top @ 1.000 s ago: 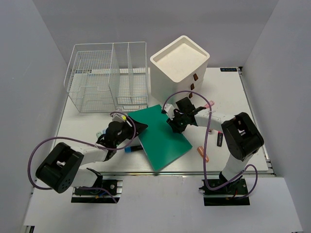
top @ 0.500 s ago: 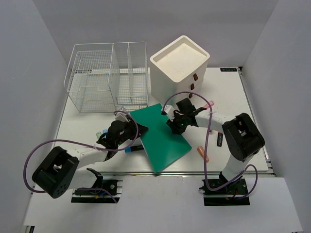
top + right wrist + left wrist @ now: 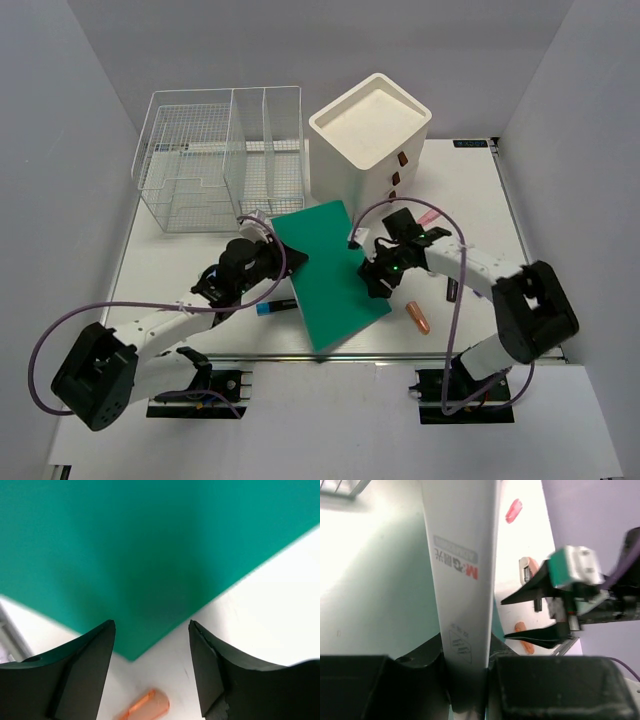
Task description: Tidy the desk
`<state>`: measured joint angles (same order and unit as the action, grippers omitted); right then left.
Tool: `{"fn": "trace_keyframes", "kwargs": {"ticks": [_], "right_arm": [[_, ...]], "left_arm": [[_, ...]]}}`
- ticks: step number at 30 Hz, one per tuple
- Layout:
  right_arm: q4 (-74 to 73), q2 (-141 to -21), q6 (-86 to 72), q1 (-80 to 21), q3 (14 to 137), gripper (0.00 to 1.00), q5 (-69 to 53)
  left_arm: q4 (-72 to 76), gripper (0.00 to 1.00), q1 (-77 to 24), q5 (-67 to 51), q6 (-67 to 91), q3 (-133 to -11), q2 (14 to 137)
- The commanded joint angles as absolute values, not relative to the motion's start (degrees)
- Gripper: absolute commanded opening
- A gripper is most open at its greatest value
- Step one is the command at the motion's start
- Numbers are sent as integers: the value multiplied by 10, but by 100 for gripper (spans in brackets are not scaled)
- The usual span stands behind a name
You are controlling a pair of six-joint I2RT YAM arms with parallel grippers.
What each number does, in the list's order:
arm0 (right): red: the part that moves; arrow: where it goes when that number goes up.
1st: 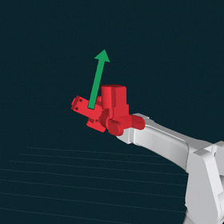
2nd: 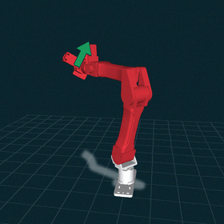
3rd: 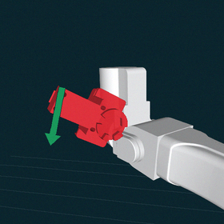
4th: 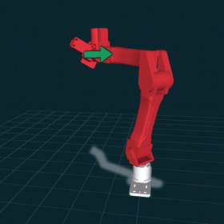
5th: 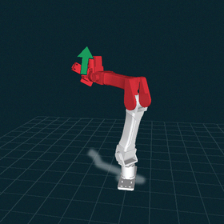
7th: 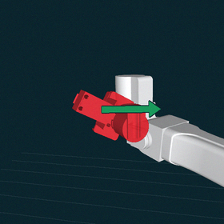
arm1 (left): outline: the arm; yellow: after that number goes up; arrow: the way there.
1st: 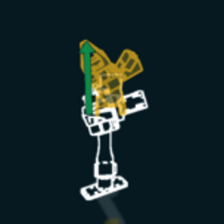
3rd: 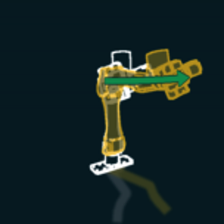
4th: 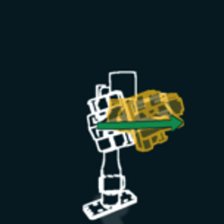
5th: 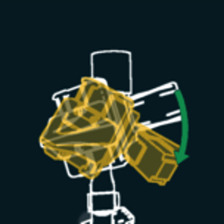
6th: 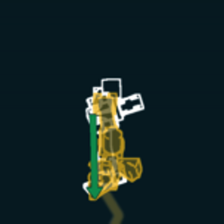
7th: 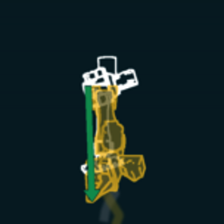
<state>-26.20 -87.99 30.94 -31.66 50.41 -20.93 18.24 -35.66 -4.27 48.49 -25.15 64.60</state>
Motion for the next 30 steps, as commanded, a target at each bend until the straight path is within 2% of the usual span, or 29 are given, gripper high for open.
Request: {"fn": "trace_keyframes", "kwargs": {"ticks": [1, 7, 13, 16, 17, 19, 20, 22, 30], "right_arm": [[-302, -809, 344, -294, 506, 67, -273], [-328, -703, 406, -257, 512, 67, -349], [-342, -635, 408, -218, 527, 60, -421], [-341, -617, 402, -203, 534, 51, -436], [-340, -615, 399, -200, 538, 43, -439], [-340, -619, 398, -191, 541, 34, -452], [-343, -620, 398, -184, 543, 23, -457], [-344, -627, 396, -176, 548, 14, -472], [-337, -623, 383, -148, 549, 12, -500]], "left_arm": [[164, 0, -360, -38, 453, -293, 623], [68, 0, -371, -23, 437, -359, 598], [-76, 0, -371, 17, 404, -437, 558], [-149, 0, -376, 21, 381, -483, 540], [-164, 0, -376, 22, 377, -493, 527], [-206, 0, -376, 25, 368, -521, 517], [-225, 0, -376, 29, 365, -530, 512], [-238, 0, -376, 35, 354, -547, 497], [-226, 0, -376, 40, 301, -625, 502]]}}
